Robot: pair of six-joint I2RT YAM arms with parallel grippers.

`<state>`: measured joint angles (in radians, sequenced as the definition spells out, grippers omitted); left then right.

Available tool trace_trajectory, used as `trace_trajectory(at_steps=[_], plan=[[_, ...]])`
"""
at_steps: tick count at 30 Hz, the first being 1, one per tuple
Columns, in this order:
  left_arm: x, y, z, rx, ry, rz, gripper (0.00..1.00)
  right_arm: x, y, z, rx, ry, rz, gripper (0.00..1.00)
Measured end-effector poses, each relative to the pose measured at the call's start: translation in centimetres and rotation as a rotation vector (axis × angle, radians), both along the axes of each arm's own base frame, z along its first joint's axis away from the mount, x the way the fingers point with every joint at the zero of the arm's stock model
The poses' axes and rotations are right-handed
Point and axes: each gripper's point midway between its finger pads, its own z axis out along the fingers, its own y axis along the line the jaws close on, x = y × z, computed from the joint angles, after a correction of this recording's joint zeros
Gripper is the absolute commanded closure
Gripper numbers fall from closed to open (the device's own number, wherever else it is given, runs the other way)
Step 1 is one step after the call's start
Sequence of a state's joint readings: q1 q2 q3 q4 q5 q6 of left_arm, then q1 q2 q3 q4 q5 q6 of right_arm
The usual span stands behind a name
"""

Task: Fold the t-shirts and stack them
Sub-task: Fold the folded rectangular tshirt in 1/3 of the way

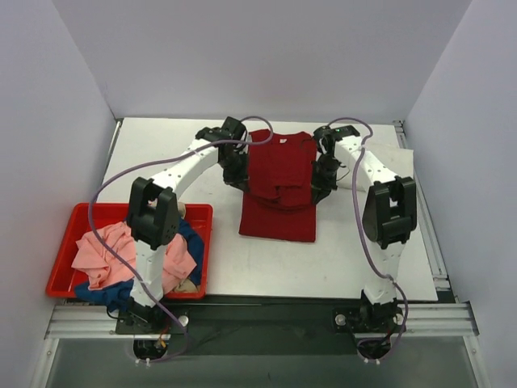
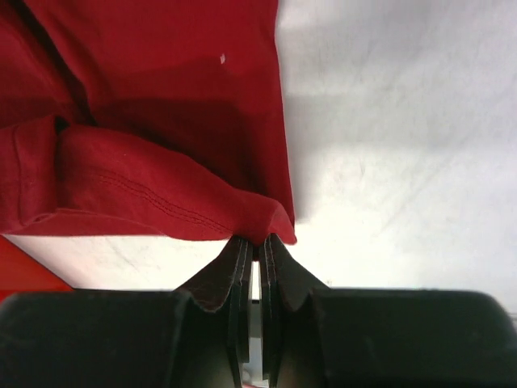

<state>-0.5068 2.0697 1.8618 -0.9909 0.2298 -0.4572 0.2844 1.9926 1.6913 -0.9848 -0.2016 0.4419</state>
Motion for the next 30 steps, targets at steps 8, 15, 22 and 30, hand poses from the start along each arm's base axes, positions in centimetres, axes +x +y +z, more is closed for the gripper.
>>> trace_trajectory(at_steps=[8, 15, 22, 30], plan=[[3.8, -0.9, -1.3, -0.011, -0.017, 0.007, 1.0, 3.3, -1.2, -1.7, -0.005, 0.004, -0.039, 1.0], [6.3, -0.1, -2.1, -0.017, -0.024, 0.041, 0.71, 6.3, -2.1, -2.9, 0.001, -0.01, -0.058, 0.9], [7.8, 1.8, -3.2, 0.032, -0.035, 0.09, 0.36, 10.0, -1.3, -3.2, 0.069, -0.06, -0.049, 0.42], [4.3, 2.8, -4.4, 0.052, -0.016, 0.083, 0.37, 9.5, -0.4, -1.7, 0.104, -0.096, -0.039, 0.42]])
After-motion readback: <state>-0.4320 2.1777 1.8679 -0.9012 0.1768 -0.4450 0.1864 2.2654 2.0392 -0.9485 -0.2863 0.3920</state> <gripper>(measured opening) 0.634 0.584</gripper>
